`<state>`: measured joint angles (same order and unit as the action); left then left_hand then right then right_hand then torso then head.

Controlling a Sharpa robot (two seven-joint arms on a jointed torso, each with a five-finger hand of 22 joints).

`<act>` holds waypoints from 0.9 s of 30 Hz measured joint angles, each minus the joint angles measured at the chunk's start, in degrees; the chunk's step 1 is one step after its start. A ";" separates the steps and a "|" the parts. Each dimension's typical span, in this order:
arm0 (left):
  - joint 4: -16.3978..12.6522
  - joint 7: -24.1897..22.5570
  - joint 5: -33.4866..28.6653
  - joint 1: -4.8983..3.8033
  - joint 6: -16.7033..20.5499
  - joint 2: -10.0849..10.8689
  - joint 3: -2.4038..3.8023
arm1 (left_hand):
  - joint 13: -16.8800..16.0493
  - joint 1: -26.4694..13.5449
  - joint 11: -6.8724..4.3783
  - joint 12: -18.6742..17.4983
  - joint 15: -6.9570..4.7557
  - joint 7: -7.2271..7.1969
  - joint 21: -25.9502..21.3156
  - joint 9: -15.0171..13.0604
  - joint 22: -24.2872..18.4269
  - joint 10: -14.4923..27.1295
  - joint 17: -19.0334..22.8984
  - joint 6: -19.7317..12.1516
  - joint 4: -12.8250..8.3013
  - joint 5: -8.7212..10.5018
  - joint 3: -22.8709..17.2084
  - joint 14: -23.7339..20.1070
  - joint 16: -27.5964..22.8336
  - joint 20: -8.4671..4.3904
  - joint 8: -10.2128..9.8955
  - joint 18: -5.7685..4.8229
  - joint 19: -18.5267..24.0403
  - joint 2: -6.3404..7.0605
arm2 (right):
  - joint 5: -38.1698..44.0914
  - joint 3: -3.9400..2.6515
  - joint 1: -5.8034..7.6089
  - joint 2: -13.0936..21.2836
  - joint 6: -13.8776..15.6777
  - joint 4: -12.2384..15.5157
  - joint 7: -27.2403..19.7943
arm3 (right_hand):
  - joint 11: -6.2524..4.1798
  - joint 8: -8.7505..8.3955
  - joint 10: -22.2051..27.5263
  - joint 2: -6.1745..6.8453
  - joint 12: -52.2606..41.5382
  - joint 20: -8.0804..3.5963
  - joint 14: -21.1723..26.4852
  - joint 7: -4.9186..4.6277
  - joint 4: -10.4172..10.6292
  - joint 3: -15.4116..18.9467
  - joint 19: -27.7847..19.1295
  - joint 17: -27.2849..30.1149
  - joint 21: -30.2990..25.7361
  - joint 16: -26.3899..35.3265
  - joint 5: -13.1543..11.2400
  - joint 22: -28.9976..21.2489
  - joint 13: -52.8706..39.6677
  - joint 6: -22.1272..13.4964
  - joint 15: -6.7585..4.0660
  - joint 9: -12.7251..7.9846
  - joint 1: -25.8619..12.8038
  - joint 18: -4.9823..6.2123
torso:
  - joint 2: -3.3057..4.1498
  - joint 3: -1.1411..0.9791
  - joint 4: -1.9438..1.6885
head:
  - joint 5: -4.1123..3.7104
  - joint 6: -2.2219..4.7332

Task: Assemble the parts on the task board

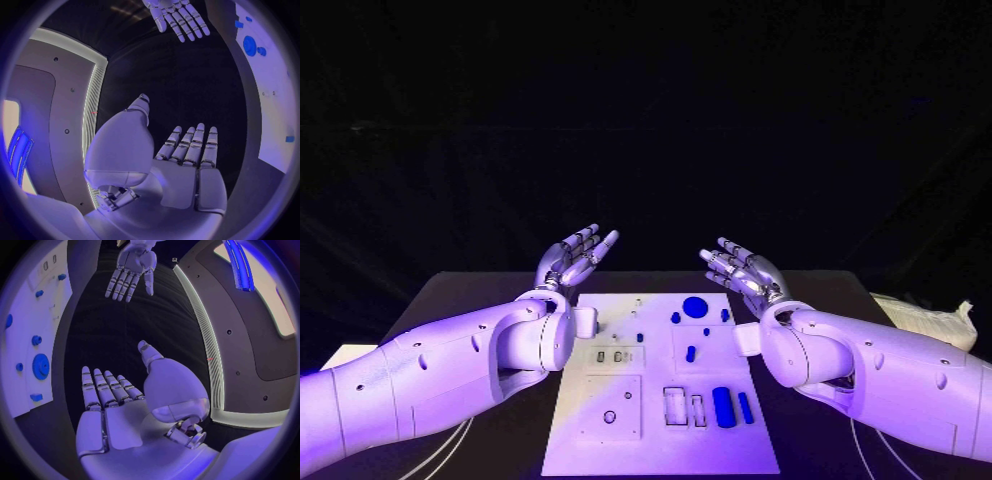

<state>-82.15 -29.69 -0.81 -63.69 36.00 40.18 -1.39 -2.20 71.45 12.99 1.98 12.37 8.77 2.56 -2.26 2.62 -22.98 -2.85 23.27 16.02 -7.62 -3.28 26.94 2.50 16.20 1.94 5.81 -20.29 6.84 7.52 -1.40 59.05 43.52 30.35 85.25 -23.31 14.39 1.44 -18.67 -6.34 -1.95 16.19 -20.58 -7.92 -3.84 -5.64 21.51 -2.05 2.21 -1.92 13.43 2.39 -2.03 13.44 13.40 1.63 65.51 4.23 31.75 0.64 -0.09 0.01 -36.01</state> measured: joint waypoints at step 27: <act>-7.65 -0.77 0.10 -1.00 -9.88 9.28 0.00 | -1.62 8.84 -4.15 5.34 -6.08 3.18 8.75 -1.68 3.16 -38.21 -5.64 32.45 -4.84 -0.10 -1.81 36.69 8.44 -3.64 4.82 4.03 -37.83 -5.56 | 46.40 -2.64 3.50 0.97 -6.11 -4.97 7.06 | -4.93 3.63 -42.59 1.34 -3.31 -2.56 -42.66 -4.81 -9.95 -4.92 31.76 -1.75 8.12 -3.80 -1.93 1.93 -1.54 39.77 -6.26 2.13 8.76 5.51 | 4.58 0.57 -1.02 | -2.14 0.14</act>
<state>-89.80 -30.46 -0.71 -64.69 26.12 49.46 -1.39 -3.82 80.29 8.84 7.31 6.29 11.95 11.32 -3.94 5.78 -61.19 -8.49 55.72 11.18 -7.72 -5.09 63.63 10.94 12.56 6.76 9.85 -58.12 1.29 53.92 -4.04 62.55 44.49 24.24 80.27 -16.25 9.46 5.07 -61.26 -5.01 -5.27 13.62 -63.24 -12.73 -13.79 -10.56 53.27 -3.80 10.34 -5.72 11.51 4.32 -3.57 53.21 7.14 3.76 74.27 9.75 36.33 1.20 -1.11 -2.13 -35.86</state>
